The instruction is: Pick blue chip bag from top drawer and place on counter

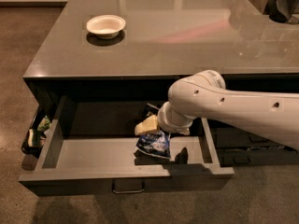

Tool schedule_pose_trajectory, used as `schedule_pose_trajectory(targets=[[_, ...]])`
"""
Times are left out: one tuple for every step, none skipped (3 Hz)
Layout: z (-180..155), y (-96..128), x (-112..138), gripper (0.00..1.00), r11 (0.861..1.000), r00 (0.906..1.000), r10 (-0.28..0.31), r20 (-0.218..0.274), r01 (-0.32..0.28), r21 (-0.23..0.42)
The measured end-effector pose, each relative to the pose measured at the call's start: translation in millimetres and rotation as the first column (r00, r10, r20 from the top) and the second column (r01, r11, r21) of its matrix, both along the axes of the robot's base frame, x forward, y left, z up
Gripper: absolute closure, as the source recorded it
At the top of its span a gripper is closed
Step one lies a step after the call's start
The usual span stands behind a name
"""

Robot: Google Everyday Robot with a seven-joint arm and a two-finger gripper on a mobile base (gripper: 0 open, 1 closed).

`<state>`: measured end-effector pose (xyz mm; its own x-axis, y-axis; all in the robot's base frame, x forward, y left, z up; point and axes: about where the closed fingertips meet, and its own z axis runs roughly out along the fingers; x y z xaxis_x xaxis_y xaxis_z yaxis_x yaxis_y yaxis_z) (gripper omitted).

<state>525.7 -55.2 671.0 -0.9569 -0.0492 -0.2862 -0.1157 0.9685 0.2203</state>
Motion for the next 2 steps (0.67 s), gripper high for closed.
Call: schedule_pose_trajectory(targets=[[-13.5, 0.5, 2.4, 0.0, 0.999, 0.9985, 0.054, -0.008, -0.054, -0.005], [-22.8, 3.5, 2.7, 0.0, 0.997, 0.9975, 0.063, -0.033, -0.064, -0.041]])
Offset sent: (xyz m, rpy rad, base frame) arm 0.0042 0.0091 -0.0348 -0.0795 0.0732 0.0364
